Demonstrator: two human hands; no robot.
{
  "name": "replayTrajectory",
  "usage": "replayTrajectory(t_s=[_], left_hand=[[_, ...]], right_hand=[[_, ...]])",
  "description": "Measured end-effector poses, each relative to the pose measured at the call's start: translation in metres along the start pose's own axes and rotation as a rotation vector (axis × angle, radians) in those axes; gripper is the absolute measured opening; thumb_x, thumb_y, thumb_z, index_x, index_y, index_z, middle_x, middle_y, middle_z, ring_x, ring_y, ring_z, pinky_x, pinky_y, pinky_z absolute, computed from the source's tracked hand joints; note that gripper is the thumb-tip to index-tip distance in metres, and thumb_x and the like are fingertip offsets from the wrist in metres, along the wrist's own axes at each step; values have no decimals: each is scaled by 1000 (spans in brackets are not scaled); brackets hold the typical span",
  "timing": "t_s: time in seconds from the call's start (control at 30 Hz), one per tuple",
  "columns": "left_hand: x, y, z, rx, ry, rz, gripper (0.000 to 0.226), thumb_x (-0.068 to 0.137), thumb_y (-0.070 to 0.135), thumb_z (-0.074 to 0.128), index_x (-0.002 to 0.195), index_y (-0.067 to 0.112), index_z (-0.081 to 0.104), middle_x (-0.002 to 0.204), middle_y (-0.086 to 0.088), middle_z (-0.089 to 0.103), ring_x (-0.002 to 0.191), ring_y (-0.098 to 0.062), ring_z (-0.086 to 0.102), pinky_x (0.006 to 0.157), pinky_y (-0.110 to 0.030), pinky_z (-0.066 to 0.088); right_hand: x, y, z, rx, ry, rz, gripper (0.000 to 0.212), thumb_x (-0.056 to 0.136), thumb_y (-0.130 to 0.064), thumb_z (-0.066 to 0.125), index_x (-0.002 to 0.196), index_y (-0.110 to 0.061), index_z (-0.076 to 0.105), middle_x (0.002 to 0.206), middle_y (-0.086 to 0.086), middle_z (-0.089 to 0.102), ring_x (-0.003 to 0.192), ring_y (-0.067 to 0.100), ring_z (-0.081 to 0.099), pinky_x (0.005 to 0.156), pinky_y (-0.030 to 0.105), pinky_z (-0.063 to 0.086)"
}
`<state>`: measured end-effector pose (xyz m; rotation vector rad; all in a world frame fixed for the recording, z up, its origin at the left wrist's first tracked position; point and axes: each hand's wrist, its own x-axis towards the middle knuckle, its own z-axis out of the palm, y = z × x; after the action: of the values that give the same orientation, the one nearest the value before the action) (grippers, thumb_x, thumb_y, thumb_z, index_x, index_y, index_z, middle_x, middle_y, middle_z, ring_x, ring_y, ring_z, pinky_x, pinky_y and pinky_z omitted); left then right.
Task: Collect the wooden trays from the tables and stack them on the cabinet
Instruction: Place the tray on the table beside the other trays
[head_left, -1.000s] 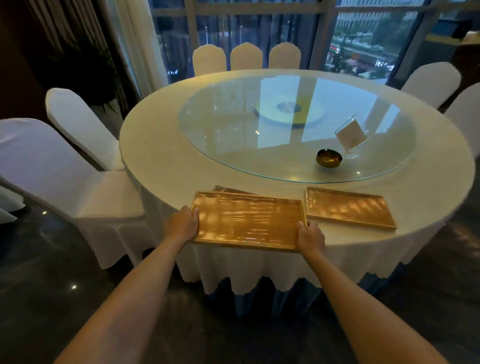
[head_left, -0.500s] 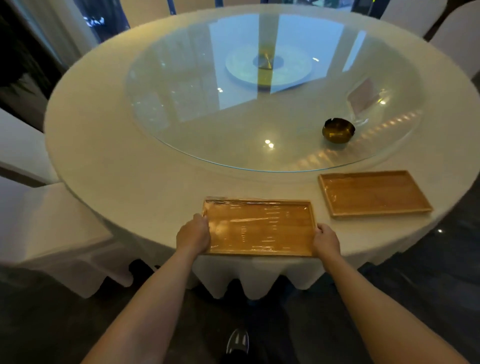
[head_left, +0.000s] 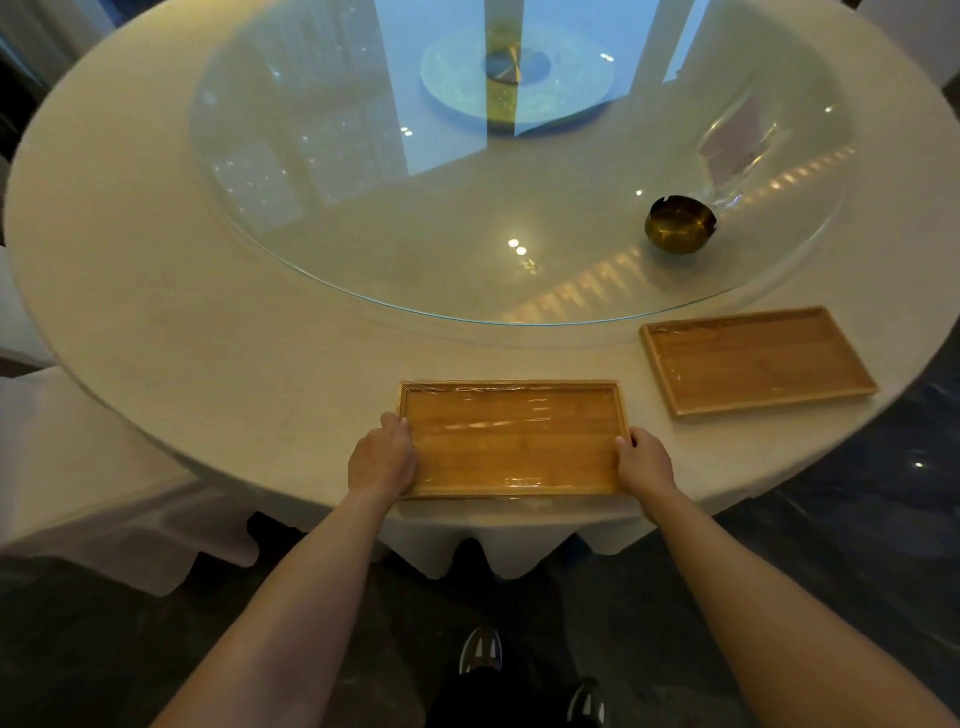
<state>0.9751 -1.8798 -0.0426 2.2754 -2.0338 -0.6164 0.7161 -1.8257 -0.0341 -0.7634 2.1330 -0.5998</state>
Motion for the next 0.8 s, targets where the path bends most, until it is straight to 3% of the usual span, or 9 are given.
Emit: replayTrajectory(t_s=[0.13,0.33,0.57,0.8], left_hand=[[0,-2,1,-31,-3,4,39,101,24,20,109,-1,49,104,-24,66,94,-40,62,65,-35,37],[1,-4,3,23,4,31,39,101,25,20,109,1,49,99,-20,68,88,-36,65,68,-38,48],[0,-4,-1,68,-15,32,42,101,27,18,109,1,50,103,-20,68,91,-37,65,67,-37,44],[4,27,-19,109,155,111,36,99,28,30,117,3,49,114,-18,60,93,-40,63,72,-41,50]], right_hand=[[1,-3,0,-68,-7,17,32,98,-13,36,122,0,52,124,19,56,113,32,53,87,34,41],[4,-6,3,-146,-16,63,35,97,-14,38,128,2,45,131,20,49,118,34,51,97,39,42],[4,-9,0,-200,-55,66,36,98,-18,38,128,1,44,132,20,48,118,33,50,95,38,42],[0,-12,-29,-228,-17,-147,73,95,-32,42,149,-4,1,156,18,13,143,32,15,115,42,22]])
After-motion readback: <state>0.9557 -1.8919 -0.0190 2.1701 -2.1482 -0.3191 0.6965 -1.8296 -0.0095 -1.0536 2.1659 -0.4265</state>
